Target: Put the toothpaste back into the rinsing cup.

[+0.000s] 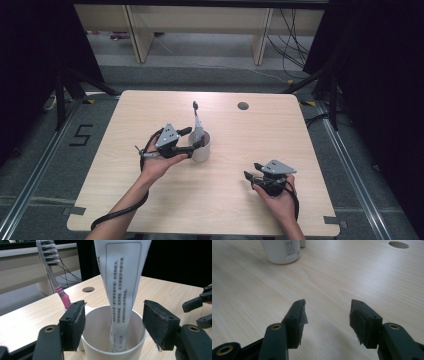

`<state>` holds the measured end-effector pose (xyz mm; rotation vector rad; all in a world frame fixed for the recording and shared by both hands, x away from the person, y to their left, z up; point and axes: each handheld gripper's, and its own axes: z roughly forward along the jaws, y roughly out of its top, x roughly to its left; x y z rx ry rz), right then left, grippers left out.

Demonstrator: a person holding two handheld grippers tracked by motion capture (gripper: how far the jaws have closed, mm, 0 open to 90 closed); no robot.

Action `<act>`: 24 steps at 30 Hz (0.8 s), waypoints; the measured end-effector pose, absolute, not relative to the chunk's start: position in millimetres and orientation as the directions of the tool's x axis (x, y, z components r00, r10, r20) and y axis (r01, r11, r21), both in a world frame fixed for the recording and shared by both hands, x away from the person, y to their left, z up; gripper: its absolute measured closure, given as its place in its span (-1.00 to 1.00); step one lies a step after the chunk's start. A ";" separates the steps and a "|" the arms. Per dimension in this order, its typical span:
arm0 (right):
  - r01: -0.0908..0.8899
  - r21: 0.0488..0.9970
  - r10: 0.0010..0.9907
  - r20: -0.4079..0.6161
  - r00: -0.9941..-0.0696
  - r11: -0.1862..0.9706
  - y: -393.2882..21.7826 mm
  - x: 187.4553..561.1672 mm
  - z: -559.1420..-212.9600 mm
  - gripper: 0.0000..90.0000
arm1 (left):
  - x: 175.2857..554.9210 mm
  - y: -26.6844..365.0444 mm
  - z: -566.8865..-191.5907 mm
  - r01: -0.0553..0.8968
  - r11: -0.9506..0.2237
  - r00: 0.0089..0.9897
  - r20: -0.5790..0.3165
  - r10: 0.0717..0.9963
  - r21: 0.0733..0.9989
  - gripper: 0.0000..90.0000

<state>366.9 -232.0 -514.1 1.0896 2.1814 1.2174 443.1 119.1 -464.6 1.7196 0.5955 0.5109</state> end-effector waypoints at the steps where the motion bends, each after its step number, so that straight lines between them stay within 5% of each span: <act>1: 0.438 0.844 0.794 0.024 -0.608 0.309 -231.5 366.3 -514.0 0.05 | 441.8 120.4 -464.1 0.121 -0.185 0.774 0.024 0.633 0.975 -0.24; 24: 0.422 0.848 0.782 0.015 -0.623 0.320 -233.3 368.0 -514.0 0.05 | 403.5 170.9 -471.0 0.162 -0.218 0.756 0.021 0.654 0.962 -0.30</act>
